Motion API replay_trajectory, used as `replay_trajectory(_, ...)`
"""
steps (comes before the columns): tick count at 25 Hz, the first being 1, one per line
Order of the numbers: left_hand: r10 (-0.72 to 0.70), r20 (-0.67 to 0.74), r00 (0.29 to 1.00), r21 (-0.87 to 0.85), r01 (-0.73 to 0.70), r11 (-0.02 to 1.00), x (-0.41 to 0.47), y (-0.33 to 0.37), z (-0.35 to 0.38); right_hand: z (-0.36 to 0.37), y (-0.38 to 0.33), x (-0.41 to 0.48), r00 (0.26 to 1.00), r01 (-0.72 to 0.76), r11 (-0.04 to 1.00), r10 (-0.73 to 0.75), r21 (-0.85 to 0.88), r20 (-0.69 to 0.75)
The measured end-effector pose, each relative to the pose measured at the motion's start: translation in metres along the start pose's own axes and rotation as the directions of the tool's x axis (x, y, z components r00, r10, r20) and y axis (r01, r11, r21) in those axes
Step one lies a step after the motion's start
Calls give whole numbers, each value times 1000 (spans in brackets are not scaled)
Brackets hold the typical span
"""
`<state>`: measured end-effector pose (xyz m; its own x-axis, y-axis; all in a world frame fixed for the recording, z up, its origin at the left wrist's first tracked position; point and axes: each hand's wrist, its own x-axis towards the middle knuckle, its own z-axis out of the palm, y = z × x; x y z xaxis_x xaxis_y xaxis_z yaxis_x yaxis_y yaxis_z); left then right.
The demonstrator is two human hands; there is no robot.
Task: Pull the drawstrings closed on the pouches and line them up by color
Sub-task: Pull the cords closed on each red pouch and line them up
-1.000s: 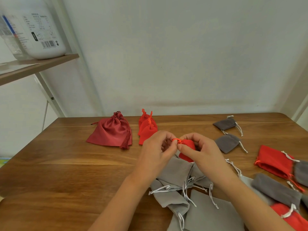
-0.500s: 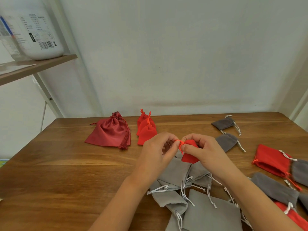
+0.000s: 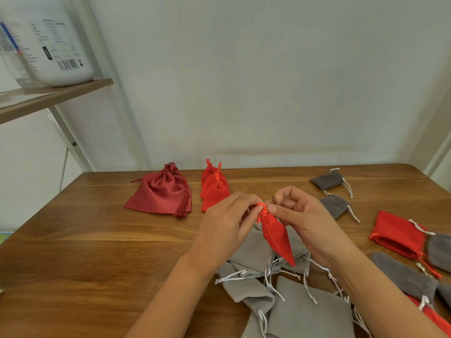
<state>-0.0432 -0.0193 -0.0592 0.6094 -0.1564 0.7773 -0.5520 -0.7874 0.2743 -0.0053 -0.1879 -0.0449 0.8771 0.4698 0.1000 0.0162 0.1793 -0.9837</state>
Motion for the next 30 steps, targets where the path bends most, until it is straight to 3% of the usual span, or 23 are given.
replay_trajectory(4,-4,-32,999,-51,2,999,-1,0,3,-4,2,0,997,76,996,-75,50,-14)
replay_trajectory(12,-156,-11,988,-356,142,924,1,3,-1,-1,1,-2,992,96,978,-108,186,58)
replay_trajectory(16,-120,34,992,-338,125,933,1,2,-2,-8,3,0,992,42,978,-65,203,109)
replay_trajectory(20,-23,77,997,-258,43,965,2,4,-1,-22,2,4,984,40,999,-43,23,176)
replay_trajectory(24,25,125,992,-238,5,971,2,9,-1,-35,1,4,954,-61,993,28,101,300)
replay_trajectory(30,59,138,989,-220,-27,975,1,11,0,-38,0,4,953,-65,997,50,38,299)
